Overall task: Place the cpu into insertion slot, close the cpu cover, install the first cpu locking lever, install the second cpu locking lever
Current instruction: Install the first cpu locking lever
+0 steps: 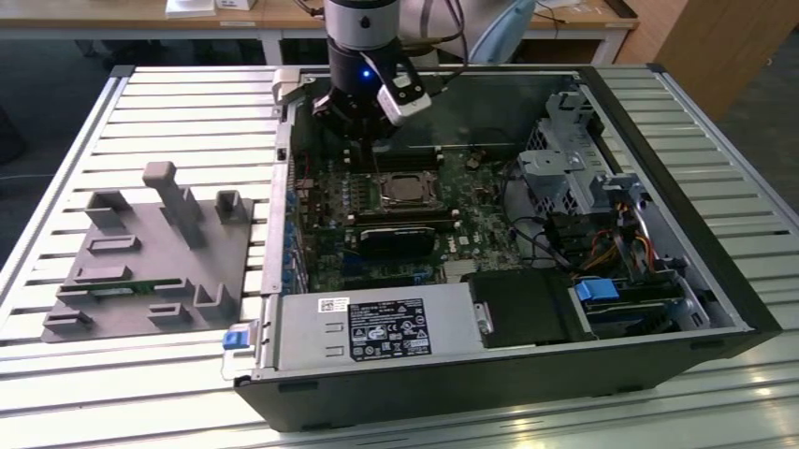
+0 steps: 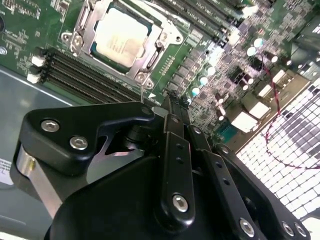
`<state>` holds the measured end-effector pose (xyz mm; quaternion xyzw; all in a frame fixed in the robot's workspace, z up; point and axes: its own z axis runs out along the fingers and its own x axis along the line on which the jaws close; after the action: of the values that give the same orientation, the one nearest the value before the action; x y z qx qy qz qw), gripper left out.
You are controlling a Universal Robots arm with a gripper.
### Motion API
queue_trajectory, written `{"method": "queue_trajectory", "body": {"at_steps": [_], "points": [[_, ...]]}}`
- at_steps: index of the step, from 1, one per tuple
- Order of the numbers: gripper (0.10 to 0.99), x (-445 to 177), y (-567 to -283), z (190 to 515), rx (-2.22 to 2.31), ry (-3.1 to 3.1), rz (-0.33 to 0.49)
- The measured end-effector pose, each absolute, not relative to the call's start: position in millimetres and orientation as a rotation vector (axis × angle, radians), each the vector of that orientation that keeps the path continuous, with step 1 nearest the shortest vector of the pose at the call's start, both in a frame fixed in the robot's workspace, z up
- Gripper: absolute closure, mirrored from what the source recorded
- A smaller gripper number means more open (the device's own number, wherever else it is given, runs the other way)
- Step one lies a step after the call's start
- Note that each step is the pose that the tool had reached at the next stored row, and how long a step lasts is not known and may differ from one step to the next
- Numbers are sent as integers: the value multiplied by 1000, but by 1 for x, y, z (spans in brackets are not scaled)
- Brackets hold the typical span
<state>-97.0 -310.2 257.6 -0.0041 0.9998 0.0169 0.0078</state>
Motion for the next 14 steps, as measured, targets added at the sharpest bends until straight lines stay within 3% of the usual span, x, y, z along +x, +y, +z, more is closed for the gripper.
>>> {"method": "queue_trajectory", "body": {"at_steps": [14], "points": [[980,-100,-292,255,-13,3126,53]]}}
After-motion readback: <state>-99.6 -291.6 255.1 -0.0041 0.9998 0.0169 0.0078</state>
